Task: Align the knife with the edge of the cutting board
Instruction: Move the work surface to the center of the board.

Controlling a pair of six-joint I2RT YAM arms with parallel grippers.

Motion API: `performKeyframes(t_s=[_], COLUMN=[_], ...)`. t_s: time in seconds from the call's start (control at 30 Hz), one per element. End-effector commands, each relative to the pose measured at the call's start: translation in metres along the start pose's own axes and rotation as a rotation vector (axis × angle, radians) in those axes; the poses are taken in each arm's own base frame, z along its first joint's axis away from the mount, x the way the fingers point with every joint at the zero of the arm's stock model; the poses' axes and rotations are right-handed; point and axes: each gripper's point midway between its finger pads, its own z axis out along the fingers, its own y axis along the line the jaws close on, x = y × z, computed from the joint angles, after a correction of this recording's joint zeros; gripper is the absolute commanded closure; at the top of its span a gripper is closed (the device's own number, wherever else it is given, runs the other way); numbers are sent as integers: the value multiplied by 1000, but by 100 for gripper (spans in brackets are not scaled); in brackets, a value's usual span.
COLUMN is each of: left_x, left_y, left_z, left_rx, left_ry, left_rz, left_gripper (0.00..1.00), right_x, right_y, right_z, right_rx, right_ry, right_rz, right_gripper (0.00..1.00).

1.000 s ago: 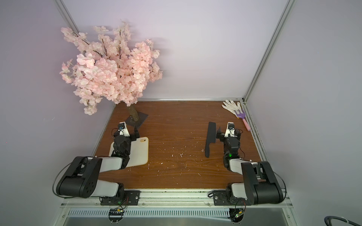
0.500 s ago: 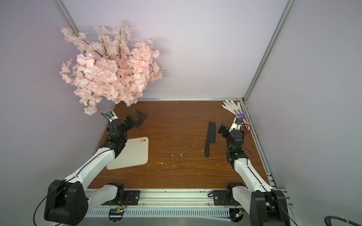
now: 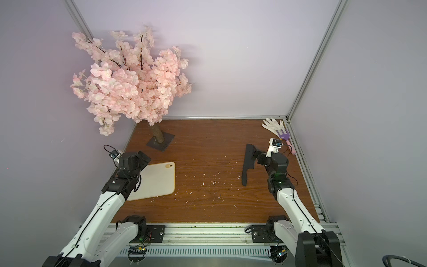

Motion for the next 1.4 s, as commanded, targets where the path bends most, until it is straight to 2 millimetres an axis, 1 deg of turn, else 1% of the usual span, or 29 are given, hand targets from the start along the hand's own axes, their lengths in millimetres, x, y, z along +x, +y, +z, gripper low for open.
performKeyframes(t_s=[0.0,0.07,0.17,0.23,0.37,0.5,0.6,0.67,0.7,0.77,0.87,1.0,1.07,1.2,1.37], left_x=[18,22,29,30,19,13,4,-4,-2,4,18,25,26,34,48], left_y=[26,37,62,76,93,124,144,147,147,145,144,144,145,146,146], left_z=[6,13,25,31,42,58,69,77,84,95,106,111,114,120,122], left_rx=[-96,-139,-213,-242,-285,-360,-386,-398,-398,-390,-377,-362,-369,-376,-366], left_ry=[62,75,101,100,82,114,122,125,153,215,286,318,340,410,471], left_rz=[-39,-62,-126,-157,-176,-222,-251,-214,-199,-182,-167,-124,-97,-59,-56], left_gripper=[0,1,0,0,0,0,0,0,0,0,0,0,0,0,0], right_x=[-10,-7,-7,-8,-10,-10,-12,-12,-11,-10,-9,-8,-9,-11,-10], right_y=[26,29,33,34,33,41,39,42,45,47,46,44,49,59,57], right_z=[5,7,9,9,9,7,6,6,5,6,9,8,7,4,5], right_rx=[-127,-148,-167,-170,-163,-207,-200,-215,-231,-246,-234,-220,-252,-304,-288], right_ry=[10,25,33,34,33,34,21,18,19,29,44,46,33,24,29], right_rz=[7,15,15,7,3,6,17,28,35,42,39,38,44,44,29], right_gripper=[0,0,0,0,1,1,0,0,0,1,1,0,0,0,0])
